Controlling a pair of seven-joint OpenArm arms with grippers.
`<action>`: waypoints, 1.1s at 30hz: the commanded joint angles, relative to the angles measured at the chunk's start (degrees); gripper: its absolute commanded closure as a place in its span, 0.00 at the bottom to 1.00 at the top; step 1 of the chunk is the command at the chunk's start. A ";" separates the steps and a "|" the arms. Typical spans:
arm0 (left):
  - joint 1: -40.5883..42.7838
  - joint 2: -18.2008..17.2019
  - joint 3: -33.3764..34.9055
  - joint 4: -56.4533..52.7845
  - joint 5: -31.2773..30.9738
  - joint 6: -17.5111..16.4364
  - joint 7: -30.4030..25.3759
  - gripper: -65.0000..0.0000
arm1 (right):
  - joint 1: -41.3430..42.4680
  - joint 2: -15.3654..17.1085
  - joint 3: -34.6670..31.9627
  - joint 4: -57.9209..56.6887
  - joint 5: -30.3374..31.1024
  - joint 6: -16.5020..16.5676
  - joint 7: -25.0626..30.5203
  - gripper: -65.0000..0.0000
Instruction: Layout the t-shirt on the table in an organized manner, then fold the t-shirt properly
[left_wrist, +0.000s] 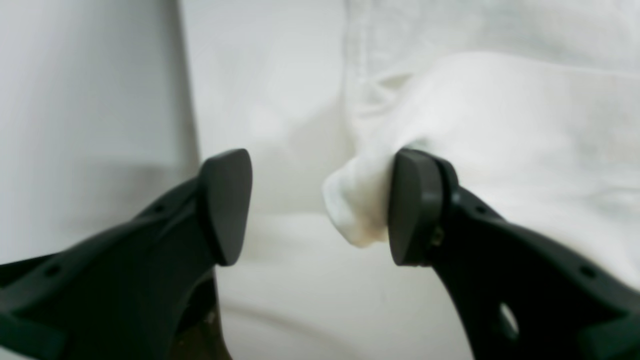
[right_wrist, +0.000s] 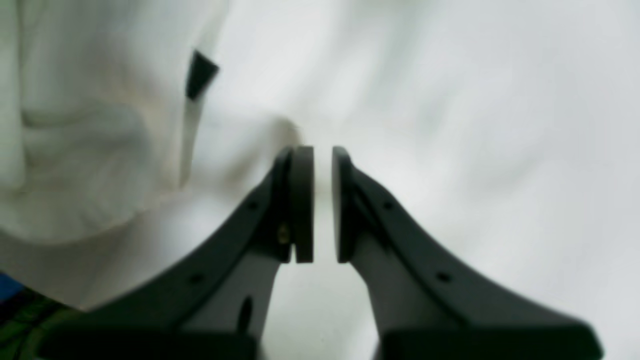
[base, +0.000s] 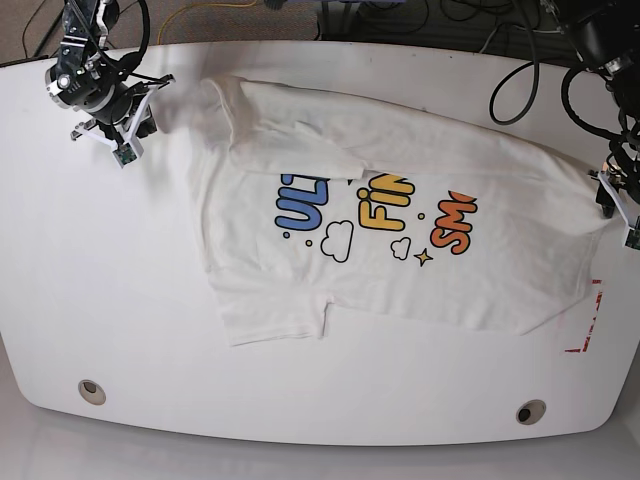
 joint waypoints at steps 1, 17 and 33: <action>-0.69 -1.10 -0.34 0.21 -0.26 0.36 -0.79 0.40 | -0.78 -1.94 0.26 5.27 0.78 0.08 0.80 0.90; 0.89 -0.92 -0.42 0.04 -0.26 0.36 -0.79 0.40 | -1.48 -11.96 0.17 8.52 8.86 0.08 -6.76 0.47; 2.56 -0.83 -0.60 0.12 -0.34 0.36 -0.79 0.40 | -1.22 -11.25 0.52 2.10 8.69 0.08 -1.75 0.47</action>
